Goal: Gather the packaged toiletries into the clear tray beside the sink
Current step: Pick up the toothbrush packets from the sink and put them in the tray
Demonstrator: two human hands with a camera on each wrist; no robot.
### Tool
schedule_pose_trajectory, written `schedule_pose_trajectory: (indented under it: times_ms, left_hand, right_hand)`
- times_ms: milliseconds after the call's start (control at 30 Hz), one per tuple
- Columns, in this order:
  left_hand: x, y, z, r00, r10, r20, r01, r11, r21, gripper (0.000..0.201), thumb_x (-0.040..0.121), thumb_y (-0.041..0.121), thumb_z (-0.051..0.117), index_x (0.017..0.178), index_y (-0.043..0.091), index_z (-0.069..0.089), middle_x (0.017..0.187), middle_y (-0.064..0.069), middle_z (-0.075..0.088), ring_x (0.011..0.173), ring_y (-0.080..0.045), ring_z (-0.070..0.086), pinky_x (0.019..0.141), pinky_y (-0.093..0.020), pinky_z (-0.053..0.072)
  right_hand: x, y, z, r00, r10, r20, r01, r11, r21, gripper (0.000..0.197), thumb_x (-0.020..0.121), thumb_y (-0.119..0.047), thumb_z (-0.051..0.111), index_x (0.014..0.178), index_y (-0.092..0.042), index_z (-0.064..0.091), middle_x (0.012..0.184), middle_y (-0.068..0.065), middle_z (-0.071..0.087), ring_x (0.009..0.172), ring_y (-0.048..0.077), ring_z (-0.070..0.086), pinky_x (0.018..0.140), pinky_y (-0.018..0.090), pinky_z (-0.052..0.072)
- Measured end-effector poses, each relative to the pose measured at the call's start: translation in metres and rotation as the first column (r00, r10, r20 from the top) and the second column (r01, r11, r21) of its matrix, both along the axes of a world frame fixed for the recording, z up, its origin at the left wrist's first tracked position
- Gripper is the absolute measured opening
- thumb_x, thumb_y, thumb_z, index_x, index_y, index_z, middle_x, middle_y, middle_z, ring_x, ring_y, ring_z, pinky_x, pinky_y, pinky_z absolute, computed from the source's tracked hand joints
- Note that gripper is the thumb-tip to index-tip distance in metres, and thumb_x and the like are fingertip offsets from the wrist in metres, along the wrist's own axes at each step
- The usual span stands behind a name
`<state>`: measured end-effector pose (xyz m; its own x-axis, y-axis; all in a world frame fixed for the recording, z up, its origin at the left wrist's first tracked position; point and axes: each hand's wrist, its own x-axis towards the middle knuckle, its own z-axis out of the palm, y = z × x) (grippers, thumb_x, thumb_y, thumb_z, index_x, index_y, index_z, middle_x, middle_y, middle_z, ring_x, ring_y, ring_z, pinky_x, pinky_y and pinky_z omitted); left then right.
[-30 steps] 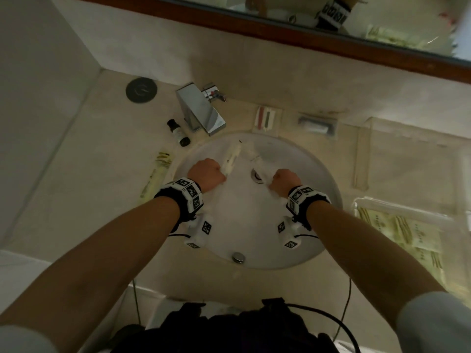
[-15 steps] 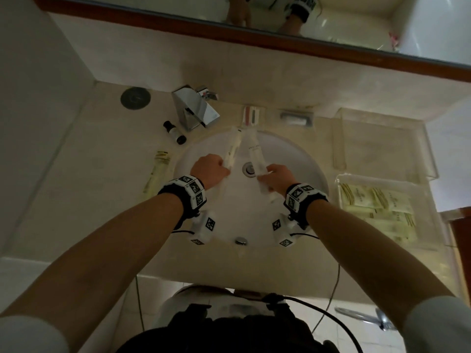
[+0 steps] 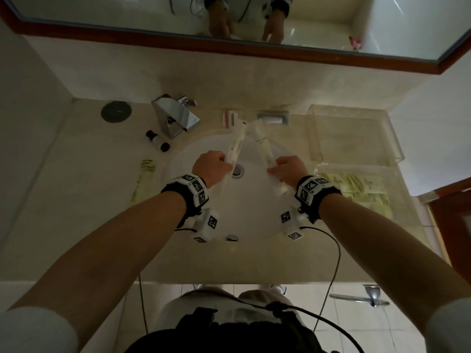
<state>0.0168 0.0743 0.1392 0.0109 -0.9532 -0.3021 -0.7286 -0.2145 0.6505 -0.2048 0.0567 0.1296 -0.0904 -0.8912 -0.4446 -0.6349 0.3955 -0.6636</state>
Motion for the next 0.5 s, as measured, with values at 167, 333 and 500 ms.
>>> schedule_pose_trajectory:
  times_ms: [167, 333, 500]
  left_hand:
    - [-0.043, -0.002, 0.012, 1.0, -0.018, -0.009, 0.017, 1.0, -0.022, 0.017, 0.083, 0.026, 0.067, 0.075, 0.015, 0.056, 0.077, -0.007, 0.061, 0.075, -0.026, 0.059, 0.07, -0.034, 0.049]
    - [-0.1, -0.002, 0.021, 0.999, -0.022, -0.035, 0.02, 0.998, -0.051, 0.018, 0.082, 0.026, 0.068, 0.088, 0.009, 0.066, 0.088, -0.013, 0.069, 0.082, -0.031, 0.065, 0.075, -0.043, 0.056]
    - [-0.153, 0.0, 0.024, 0.999, -0.02, -0.031, 0.018, 0.997, -0.073, 0.015, 0.081, 0.029, 0.068, 0.083, 0.014, 0.065, 0.087, -0.009, 0.069, 0.08, -0.028, 0.065, 0.076, -0.041, 0.056]
  right_hand:
    - [-0.046, -0.001, 0.015, 0.999, -0.03, 0.011, 0.031, 0.999, -0.04, 0.016, 0.076, -0.017, 0.074, 0.089, -0.009, 0.073, 0.082, 0.011, 0.068, 0.075, 0.023, 0.062, 0.078, 0.038, 0.054]
    - [-0.1, 0.001, 0.023, 1.0, -0.022, 0.009, 0.023, 0.998, -0.056, 0.014, 0.075, -0.016, 0.074, 0.087, -0.009, 0.073, 0.088, 0.014, 0.07, 0.083, 0.027, 0.065, 0.08, 0.039, 0.053]
    - [-0.157, 0.001, 0.031, 1.0, 0.027, 0.007, -0.026, 0.998, -0.063, 0.011, 0.077, -0.016, 0.074, 0.084, -0.008, 0.072, 0.078, 0.009, 0.065, 0.075, 0.022, 0.06, 0.074, 0.035, 0.051]
